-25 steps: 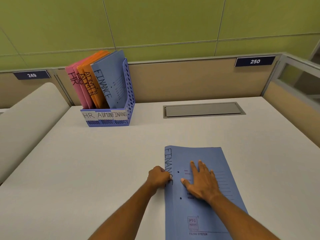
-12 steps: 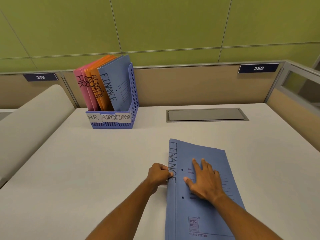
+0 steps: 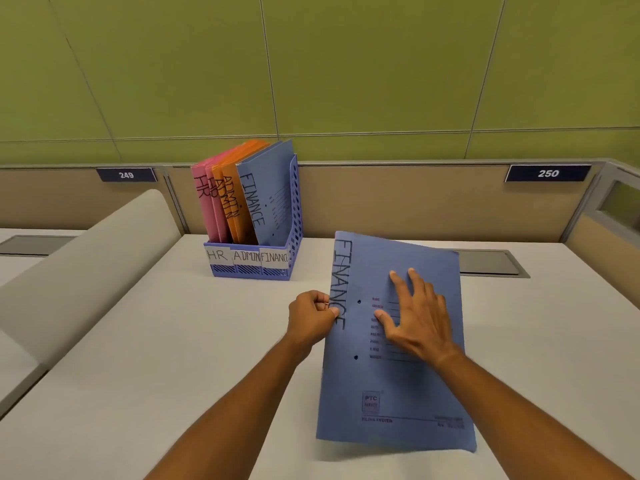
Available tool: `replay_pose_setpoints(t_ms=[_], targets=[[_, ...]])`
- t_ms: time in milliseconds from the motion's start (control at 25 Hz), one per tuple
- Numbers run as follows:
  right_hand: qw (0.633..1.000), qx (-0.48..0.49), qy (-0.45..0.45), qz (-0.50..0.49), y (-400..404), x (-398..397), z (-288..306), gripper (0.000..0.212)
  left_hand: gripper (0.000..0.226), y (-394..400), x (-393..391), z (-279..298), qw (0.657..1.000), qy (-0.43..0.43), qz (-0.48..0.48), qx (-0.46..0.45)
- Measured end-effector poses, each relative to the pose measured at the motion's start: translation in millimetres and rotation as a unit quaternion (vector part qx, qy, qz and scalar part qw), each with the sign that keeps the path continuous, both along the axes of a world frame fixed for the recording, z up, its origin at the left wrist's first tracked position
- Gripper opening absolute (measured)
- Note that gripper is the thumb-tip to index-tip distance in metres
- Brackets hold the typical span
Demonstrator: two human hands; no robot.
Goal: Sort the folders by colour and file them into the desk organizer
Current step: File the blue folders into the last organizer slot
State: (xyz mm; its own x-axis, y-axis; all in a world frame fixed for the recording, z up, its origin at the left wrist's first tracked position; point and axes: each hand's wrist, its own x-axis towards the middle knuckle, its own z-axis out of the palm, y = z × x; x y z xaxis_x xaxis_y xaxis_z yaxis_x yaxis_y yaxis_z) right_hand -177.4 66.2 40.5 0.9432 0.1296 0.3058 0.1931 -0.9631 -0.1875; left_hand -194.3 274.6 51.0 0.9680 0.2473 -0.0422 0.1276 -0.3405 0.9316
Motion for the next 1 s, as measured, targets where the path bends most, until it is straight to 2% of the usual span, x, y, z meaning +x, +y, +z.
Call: replay_pose_setpoints(t_ms=[360, 640, 1000], targets=[[0.992, 0.058, -0.115, 0.007, 76.8, 78.1, 93.8, 0.079, 0.017, 87.8, 35.8, 47.5, 0.987, -0.144, 0.063, 0.023], [0.982, 0.056, -0.173, 0.059, 142.4, 130.2, 148.6, 0.07, 0.026, 145.1, 62.4, 62.9, 0.973, -0.206, 0.094, 0.051], [0.958, 0.084, -0.24, 0.133, 203.1, 184.2, 219.8, 0.03, 0.029, 190.2, 84.0, 85.9, 0.94, -0.316, 0.126, 0.028]])
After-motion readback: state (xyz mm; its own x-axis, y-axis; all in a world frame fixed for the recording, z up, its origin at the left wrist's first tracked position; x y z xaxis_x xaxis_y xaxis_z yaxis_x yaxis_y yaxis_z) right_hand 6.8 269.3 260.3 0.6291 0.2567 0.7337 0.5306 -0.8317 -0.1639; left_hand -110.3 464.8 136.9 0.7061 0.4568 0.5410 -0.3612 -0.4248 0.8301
